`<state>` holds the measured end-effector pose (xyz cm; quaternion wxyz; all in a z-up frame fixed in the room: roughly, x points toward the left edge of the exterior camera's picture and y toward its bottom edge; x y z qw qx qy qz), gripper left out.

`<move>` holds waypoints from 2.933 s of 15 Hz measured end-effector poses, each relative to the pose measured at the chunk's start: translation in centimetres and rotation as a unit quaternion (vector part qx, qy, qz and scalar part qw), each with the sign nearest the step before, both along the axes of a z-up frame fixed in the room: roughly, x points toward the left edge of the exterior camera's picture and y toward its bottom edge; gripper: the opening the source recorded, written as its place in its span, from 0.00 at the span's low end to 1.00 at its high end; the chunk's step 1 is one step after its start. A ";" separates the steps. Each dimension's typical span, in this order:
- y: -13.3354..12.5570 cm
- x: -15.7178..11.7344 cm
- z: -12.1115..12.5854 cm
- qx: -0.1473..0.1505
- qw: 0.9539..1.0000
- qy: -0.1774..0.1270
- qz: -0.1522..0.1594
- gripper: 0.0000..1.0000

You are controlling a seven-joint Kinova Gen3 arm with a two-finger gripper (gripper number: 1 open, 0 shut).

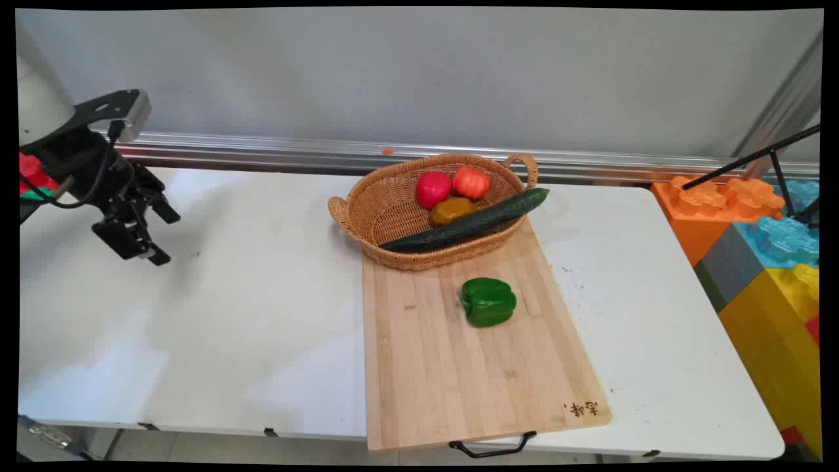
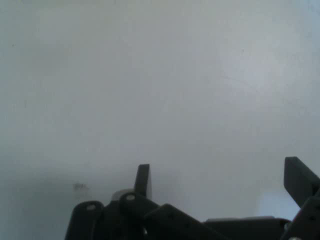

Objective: Pick up the cucumber from the vegetable basket

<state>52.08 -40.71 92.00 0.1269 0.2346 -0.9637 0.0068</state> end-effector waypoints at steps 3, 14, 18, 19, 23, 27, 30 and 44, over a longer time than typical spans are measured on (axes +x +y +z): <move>-0.3 -1.2 0.1 -0.005 1.000 0.024 0.004 1.00; -6.3 -12.4 2.4 -0.062 0.991 0.118 0.008 1.00; -10.2 -17.3 1.5 -0.058 0.989 0.132 0.020 1.00; -11.2 -18.5 1.1 -0.055 0.989 0.135 0.022 1.00; -14.1 -21.3 -0.9 -0.043 0.989 0.139 0.028 1.00; -17.4 -24.0 -4.4 -0.028 0.989 0.143 0.025 1.00; -19.4 -25.5 -7.1 -0.017 0.989 0.143 0.017 1.00; -22.4 -28.8 -13.8 0.019 0.990 0.140 -0.029 0.00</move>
